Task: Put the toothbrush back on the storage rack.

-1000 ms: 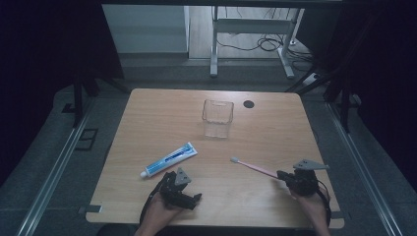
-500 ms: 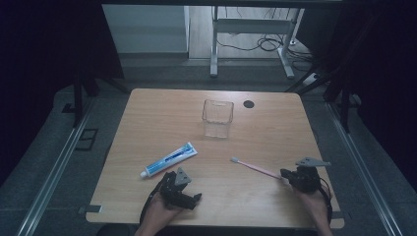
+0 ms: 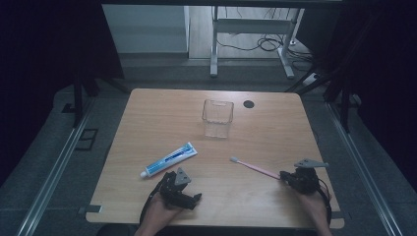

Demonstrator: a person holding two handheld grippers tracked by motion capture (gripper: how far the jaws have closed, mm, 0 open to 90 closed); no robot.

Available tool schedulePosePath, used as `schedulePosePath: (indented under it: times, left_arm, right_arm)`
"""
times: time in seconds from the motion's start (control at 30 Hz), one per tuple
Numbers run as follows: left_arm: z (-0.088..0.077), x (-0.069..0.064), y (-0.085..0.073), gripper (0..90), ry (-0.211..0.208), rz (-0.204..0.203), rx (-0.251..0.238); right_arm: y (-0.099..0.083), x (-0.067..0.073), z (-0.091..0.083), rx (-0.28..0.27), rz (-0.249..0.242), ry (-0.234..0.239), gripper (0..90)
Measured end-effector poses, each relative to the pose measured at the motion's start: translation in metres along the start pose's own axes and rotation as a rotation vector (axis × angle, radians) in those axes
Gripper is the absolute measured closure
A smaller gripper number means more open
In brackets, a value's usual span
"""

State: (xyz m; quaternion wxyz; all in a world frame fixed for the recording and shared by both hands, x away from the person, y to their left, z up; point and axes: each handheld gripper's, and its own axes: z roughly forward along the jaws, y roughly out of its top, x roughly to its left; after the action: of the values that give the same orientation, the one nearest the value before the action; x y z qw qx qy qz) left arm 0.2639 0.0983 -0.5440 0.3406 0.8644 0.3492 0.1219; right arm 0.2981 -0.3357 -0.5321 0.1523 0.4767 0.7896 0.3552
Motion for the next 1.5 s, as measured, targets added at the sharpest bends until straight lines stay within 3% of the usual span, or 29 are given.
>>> schedulePosePath:
  times: [0.47, 0.83, 1.07, 1.5]
  left_arm:
    - [0.0, 0.0, 0.0, 4.7, -0.001, -0.002, 0.0]
    - [0.0, 0.0, 0.0, 4.7, 0.0, 0.002, 0.0]
    - [0.0, 0.0, 0.0, 4.7, -0.001, -0.003, 0.0]
    - [0.0, 0.0, 0.0, 4.7, -0.001, -0.004, 0.0]
  right_arm:
    - [-0.006, 0.018, -0.004, 0.017, -0.037, 0.05, 88.0]
    - [-0.001, 0.015, -0.011, 0.035, -0.064, 0.048, 79.8]
    - [0.003, 0.016, -0.011, 0.049, -0.068, 0.072, 76.9]
    - [0.017, 0.02, -0.006, 0.118, -0.086, 0.103, 70.6]
